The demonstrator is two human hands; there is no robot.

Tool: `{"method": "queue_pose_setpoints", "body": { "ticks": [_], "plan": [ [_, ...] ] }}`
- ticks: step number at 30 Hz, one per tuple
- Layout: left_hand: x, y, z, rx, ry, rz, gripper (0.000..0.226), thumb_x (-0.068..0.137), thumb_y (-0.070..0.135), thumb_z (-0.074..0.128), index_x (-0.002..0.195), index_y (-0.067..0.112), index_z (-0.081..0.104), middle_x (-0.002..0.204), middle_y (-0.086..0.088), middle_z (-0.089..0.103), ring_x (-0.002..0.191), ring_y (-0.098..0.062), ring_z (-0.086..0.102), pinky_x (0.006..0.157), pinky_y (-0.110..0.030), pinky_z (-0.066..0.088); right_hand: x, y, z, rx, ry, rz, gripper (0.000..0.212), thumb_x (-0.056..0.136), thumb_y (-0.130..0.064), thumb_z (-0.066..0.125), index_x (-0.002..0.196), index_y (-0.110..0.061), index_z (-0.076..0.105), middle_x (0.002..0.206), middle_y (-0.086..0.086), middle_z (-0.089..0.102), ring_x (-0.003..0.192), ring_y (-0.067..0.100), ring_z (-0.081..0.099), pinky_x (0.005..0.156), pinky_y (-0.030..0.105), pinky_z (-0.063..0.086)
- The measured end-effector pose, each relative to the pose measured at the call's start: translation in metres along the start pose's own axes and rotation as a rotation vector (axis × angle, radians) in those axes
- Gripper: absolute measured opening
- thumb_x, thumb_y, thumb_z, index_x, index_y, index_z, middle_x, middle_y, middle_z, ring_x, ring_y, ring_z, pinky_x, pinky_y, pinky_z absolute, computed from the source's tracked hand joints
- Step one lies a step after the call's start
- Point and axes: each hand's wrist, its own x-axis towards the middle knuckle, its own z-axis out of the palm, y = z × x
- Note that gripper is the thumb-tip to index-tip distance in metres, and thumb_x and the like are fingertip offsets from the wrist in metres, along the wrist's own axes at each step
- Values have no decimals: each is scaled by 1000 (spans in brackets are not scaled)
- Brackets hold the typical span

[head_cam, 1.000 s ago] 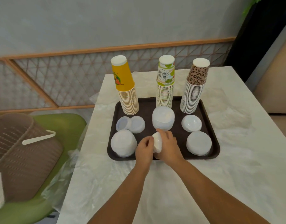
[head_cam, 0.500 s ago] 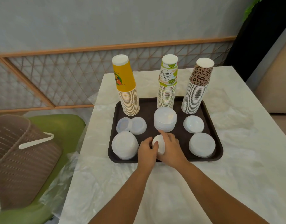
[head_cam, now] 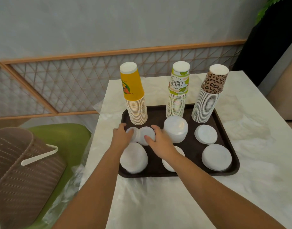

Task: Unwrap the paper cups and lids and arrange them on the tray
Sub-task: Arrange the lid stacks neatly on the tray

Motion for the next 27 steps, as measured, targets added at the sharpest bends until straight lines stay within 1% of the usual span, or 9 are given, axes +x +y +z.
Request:
{"method": "queue_pose_setpoints", "body": {
  "ticks": [3,7,10,12,14,16,20,23,27],
  "plan": [
    [13,-7,1,124,-145,37,53,98,29,47,145,14,28,144,-18,33,126,-34,43,101,-36,39,24,-4,8,-66,-62,135,64,98,-41,42,150,-15,14,151,12,28,134,27,38,104,32,36],
    [25,-9,1,213,-207,82,49,98,22,45,144,16,31,138,-21,37,121,-36,46,97,-35,39,44,-4,21,-90,-113,257,68,98,-45,39,150,-11,10,152,17,24,135,30,35,105,35,36],
    [31,-11,4,245,-233,97,52,95,23,51,143,17,30,139,-19,41,126,-34,43,105,-41,38,52,-6,28,-84,-88,266,69,98,-45,40,150,-11,11,152,16,23,134,31,36,104,36,37],
    [35,-10,6,248,-210,109,61,92,27,58,143,14,28,143,-15,40,129,-32,41,107,-41,37,55,-7,30,-65,-82,264,69,97,-44,43,150,-12,12,152,16,23,134,31,37,104,36,37],
    [38,-8,6,250,-189,95,72,87,32,65,144,12,25,147,-15,33,132,-31,39,106,-39,38,57,-9,30,-16,-79,266,68,97,-40,46,150,-13,13,152,15,24,134,30,38,102,34,39],
    [42,-7,7,241,-202,76,76,85,32,67,144,10,25,147,-15,31,131,-31,39,102,-36,39,58,-9,32,39,-78,271,65,97,-36,48,149,-13,16,151,13,27,132,29,40,100,33,40],
    [46,-4,11,241,-208,47,73,83,34,69,141,9,31,141,-14,42,129,-29,42,101,-37,42,59,-9,34,130,-74,265,61,97,-33,48,148,-15,20,148,13,31,128,28,43,98,32,41],
    [47,-3,9,133,-213,9,68,84,31,69,139,9,36,137,-13,45,124,-29,46,101,-38,45,58,-6,33,182,-72,261,60,96,-36,49,147,-17,24,145,12,33,123,27,47,96,32,43],
    [42,1,4,-124,-220,-5,67,82,29,72,136,12,38,135,-13,44,120,-30,49,98,-46,48,54,-6,29,220,-66,270,53,96,-42,46,142,-18,34,136,9,45,113,22,54,96,34,49]
  ]
}}
